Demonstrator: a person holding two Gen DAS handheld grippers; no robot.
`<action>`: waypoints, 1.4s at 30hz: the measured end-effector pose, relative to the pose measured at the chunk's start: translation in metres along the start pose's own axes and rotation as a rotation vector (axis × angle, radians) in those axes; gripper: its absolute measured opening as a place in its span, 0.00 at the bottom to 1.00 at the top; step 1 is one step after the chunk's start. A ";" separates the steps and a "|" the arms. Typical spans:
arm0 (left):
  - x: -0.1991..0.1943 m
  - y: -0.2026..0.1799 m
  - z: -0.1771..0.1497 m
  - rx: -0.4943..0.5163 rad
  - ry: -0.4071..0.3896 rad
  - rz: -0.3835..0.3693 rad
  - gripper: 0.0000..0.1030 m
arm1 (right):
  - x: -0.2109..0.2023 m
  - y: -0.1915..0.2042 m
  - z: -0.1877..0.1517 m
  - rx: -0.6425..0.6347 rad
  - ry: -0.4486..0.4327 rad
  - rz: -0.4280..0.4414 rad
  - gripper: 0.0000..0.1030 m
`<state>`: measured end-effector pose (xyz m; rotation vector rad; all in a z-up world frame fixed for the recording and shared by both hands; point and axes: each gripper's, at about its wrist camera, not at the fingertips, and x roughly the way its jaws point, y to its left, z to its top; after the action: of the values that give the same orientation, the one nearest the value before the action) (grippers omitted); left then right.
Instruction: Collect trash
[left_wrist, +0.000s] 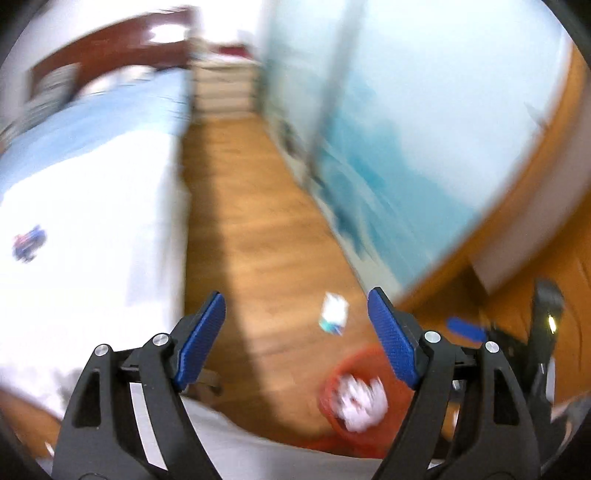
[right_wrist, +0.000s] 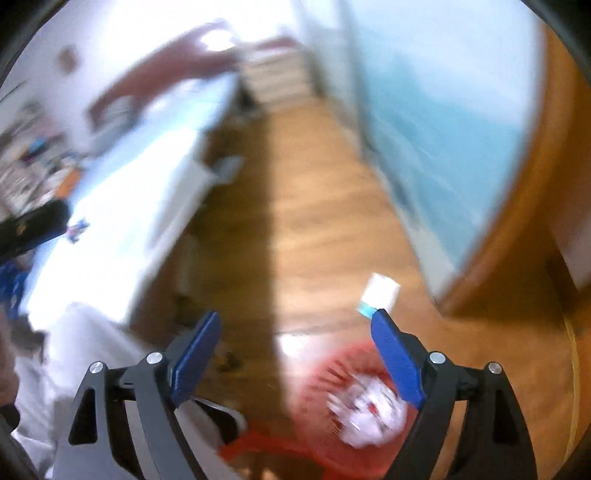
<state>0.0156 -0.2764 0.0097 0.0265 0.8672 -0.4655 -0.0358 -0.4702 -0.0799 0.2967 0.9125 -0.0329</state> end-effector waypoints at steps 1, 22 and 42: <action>-0.009 0.018 0.000 -0.034 -0.027 0.034 0.77 | 0.003 0.027 0.005 -0.040 -0.009 0.042 0.81; -0.073 0.193 -0.056 -0.343 -0.158 0.335 0.77 | 0.059 0.258 -0.012 -0.364 0.038 0.167 0.90; -0.071 0.196 -0.060 -0.350 -0.130 0.323 0.77 | 0.087 0.258 -0.015 -0.373 0.083 0.159 0.90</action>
<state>0.0125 -0.0601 -0.0090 -0.1810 0.7885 -0.0095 0.0456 -0.2102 -0.0947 0.0223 0.9543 0.2959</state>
